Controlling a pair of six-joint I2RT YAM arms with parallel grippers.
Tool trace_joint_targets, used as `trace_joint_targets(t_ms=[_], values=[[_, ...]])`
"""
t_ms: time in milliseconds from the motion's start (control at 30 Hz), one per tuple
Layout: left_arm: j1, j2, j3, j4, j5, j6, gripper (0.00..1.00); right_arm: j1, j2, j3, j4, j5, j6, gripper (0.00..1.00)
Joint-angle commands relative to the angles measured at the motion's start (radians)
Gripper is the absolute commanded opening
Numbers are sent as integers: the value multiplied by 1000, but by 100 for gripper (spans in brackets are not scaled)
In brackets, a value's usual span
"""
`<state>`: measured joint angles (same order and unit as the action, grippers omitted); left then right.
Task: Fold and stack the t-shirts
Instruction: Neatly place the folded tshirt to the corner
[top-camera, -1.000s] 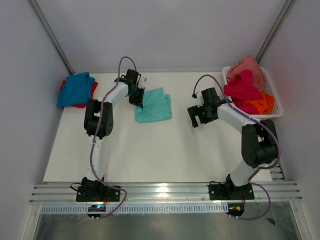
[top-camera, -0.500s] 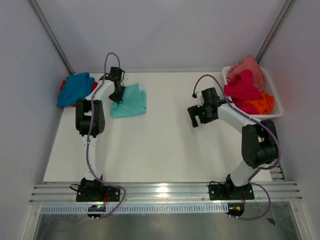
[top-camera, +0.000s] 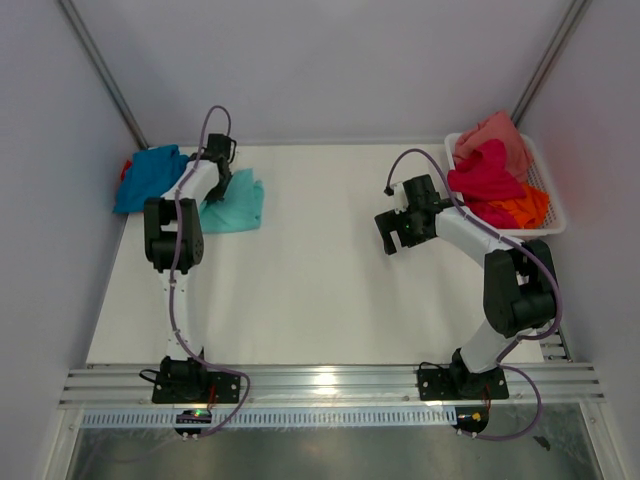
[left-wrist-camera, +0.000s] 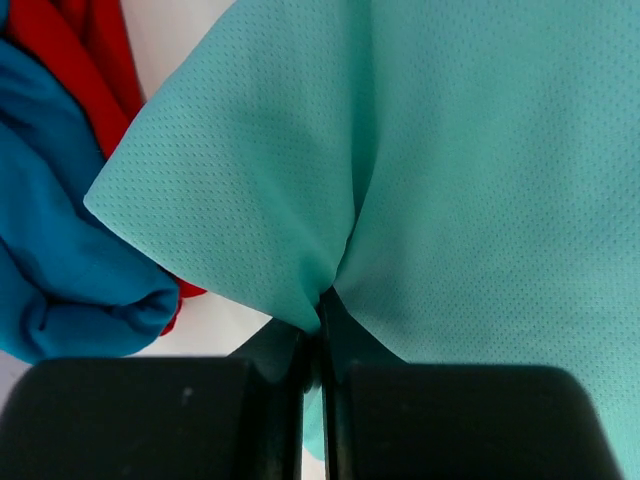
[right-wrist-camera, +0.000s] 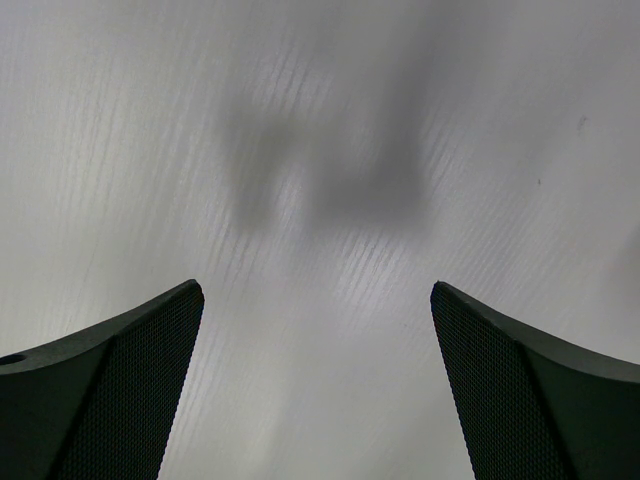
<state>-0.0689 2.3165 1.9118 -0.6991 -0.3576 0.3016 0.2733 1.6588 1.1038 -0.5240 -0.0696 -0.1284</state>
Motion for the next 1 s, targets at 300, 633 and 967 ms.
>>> trace_joint_targets(t_ms=[300,633,967], values=[[3,-55,194,30,-109,148,0,6,-39,16,15,7,-5,100],[11,-51,245,61,-162,197,0,6,-40,16,13,10,-7,99],[66,-57,293,39,-172,180,0,6,-45,16,10,5,-7,99]])
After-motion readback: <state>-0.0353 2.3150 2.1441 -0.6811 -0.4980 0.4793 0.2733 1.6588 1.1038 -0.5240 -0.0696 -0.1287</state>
